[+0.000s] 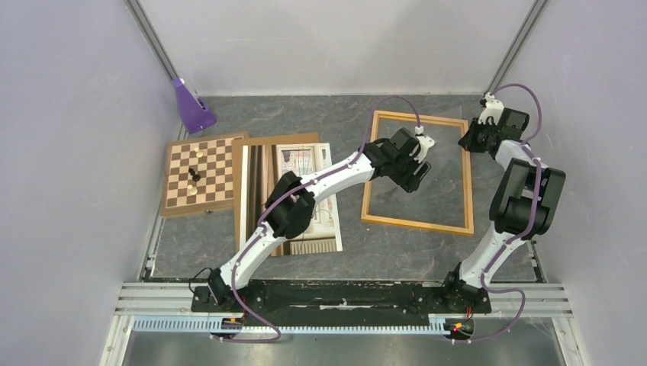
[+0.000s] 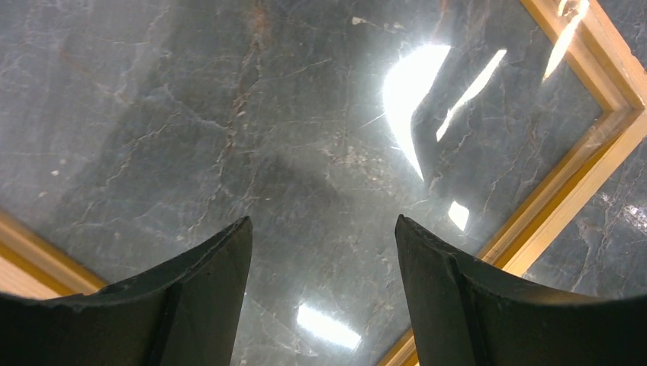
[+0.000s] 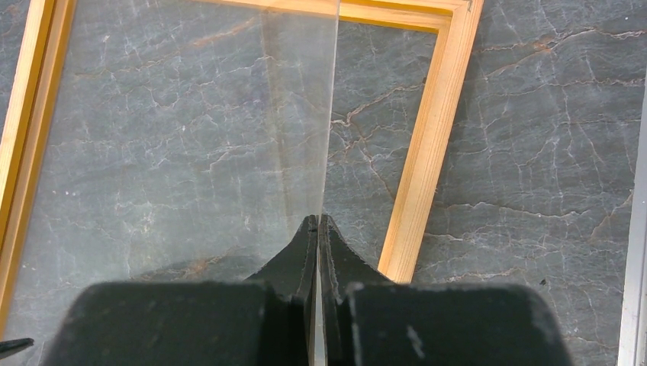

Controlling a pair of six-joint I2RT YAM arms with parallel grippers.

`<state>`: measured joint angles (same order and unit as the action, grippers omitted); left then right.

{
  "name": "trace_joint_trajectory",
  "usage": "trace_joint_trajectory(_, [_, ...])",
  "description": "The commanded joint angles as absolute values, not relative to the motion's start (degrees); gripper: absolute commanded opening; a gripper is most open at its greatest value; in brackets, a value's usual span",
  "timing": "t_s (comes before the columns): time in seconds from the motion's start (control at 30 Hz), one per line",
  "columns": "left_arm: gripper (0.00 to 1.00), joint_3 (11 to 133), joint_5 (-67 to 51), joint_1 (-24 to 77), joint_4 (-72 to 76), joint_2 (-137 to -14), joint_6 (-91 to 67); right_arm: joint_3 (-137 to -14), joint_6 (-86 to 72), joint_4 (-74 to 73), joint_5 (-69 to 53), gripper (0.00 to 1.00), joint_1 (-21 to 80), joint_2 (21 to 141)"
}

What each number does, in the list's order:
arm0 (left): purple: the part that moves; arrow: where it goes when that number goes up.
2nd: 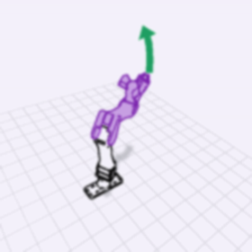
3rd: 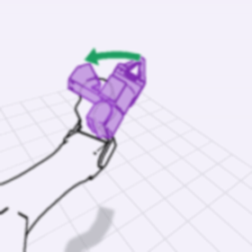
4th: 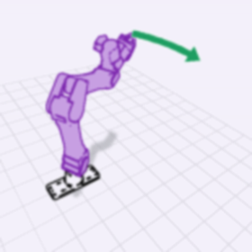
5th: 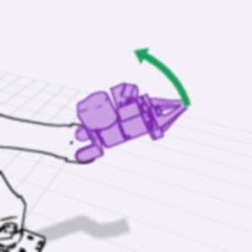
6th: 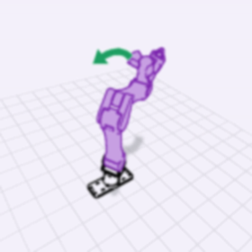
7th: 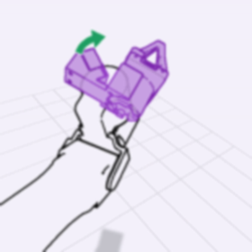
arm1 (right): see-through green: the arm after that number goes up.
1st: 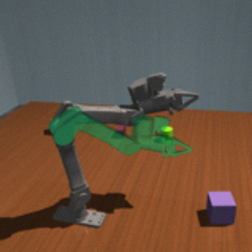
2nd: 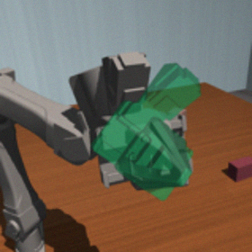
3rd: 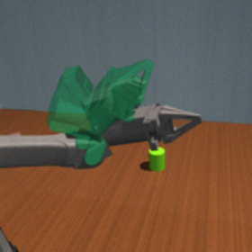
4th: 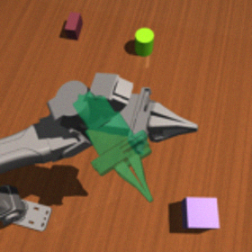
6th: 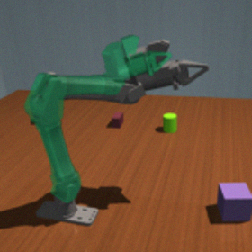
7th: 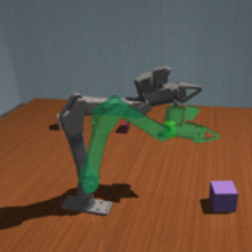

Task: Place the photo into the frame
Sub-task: Place the photo frame item in the photo frame.

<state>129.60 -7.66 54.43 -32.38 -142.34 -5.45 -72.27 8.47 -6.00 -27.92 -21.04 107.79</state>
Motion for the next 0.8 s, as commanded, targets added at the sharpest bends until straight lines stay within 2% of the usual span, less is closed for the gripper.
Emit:
trace_joint_trajectory(0.0, [0.75,132.45,-8.36,55.18,-28.97,-143.50,-7.65,-71.76,8.62,-3.67,-27.27,0.00,-20.13,107.14])
trace_joint_trajectory(0.77, [0.76,136.02,-5.65,59.68,-15.99,-150.13,5.91,-71.63,8.88,-3.25,-25.34,0.00,-19.78,109.00])
